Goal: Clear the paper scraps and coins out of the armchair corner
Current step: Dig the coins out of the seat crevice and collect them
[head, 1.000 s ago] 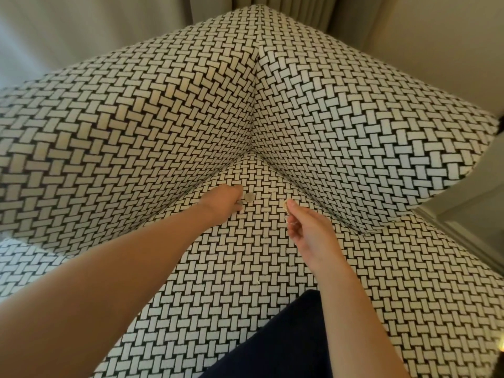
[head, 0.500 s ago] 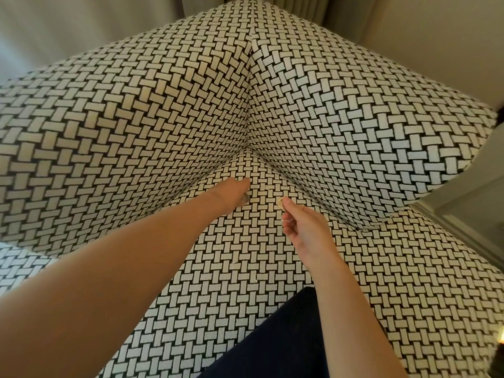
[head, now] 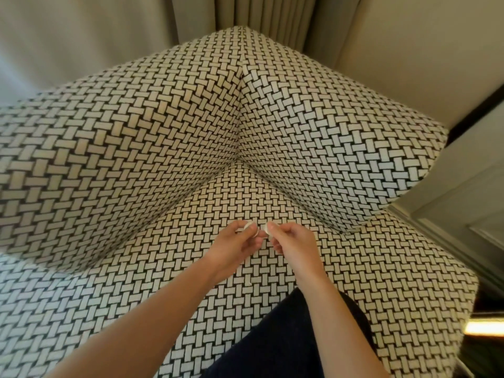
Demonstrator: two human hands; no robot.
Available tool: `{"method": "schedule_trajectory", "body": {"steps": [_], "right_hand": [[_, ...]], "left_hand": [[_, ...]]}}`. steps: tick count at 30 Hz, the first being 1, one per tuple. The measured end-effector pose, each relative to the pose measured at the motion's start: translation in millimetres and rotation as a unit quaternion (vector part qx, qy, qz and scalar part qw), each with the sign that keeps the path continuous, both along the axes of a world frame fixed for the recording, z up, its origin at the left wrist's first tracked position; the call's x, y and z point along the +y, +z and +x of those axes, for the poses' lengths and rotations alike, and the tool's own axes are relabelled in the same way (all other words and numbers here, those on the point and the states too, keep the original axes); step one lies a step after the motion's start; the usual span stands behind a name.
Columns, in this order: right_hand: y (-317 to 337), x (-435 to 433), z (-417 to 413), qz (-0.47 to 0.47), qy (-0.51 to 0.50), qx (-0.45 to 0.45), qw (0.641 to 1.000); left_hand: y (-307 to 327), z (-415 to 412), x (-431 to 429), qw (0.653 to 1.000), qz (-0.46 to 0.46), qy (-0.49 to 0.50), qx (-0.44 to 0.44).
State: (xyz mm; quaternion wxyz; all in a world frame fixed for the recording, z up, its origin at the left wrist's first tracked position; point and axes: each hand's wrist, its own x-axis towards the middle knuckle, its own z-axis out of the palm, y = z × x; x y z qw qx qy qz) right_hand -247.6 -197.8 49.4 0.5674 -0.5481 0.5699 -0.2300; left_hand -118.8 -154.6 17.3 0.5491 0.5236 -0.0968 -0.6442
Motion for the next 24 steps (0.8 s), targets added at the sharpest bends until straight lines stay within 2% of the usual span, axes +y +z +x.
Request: {"method": "schedule_trajectory", "body": {"steps": [7,11,17,21,24], "right_hand": [[13.7,26.5,-9.7,-0.116,0.034,0.019,0.993],[22.0,37.6,-16.2,-0.176,0.097,0.068,0.977],[45.9,31.5,-27.1,-0.283,0.205,0.227,0.909],[69.2,28.3,-25.6,-0.336,0.268,0.315,0.846],[84.4,26.0,-25.4,-0.337,0.294,0.323,0.834]], "left_hand": [[12.0,-20.9,14.7,1.0,0.011,0.018,0.018],[31.1,-29.2,13.8,0.996,0.005,-0.02,0.082],[56.6,-41.8,8.9,0.972,0.036,0.021,0.23],[68.3,-47.3,3.7,0.961,0.078,0.039,0.261],[76.2,-48.1,3.7,0.957,0.092,0.033,0.272]]}}
